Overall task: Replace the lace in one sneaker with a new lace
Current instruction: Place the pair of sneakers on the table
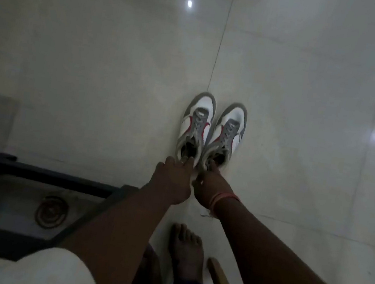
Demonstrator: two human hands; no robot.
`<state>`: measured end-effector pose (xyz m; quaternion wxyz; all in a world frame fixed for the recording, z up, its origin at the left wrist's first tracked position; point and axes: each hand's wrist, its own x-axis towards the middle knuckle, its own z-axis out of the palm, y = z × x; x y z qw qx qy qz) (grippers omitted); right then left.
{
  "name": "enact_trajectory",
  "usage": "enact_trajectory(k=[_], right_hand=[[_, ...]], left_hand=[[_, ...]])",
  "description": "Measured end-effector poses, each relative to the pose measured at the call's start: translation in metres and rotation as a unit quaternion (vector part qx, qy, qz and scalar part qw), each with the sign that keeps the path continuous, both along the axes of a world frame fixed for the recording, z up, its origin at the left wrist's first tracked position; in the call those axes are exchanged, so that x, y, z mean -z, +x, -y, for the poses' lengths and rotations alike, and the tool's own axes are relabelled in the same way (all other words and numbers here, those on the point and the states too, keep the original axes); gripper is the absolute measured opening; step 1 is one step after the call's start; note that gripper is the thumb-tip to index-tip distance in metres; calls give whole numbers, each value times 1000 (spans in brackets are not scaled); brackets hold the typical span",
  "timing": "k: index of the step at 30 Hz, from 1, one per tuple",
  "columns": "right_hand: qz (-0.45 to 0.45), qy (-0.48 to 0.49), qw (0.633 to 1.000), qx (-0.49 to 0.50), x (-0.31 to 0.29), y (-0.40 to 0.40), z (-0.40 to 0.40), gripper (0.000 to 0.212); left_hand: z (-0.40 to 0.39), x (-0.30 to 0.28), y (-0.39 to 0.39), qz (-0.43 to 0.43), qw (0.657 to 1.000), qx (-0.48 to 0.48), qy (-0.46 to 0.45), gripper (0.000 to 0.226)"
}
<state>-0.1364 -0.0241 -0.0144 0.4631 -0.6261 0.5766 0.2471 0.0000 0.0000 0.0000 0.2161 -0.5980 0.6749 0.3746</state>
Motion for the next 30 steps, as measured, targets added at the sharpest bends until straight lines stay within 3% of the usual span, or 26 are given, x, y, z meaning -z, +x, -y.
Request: enact_trajectory(k=[3,6,9,11,13,14,17,24,30], right_hand=[[-14,-10,1000,-12,18,-2,-12,33],[-30,-71,996,54,11,-6,-23,35],[-76,-204,970,111,12,-16,-18,31],[-94,-203,956,188,17,-21,-12,26],[-119,-108,951,264,28,-24,-4,45],[-132,-71,949,277,35,-25,0,47],[-152,-65,962,216,42,-19,9,27],[-129,-88,970,186,-39,-8,10,20],[-85,-144,975,148,-166,17,37,22]], left_hand=[[-13,20,-8,31,999,-12,-5,69],[-28,22,-15,12,994,-27,-109,35],[-28,29,-14,4,967,-158,-202,29],[-18,36,-13,10,949,-282,-143,45],[-9,48,-14,6,933,-358,-44,75],[-4,55,-15,8,928,-372,-17,74],[6,56,-13,43,929,-364,-40,30],[-2,-25,9,39,928,-369,-8,18],[9,-152,32,46,905,-416,-75,18]])
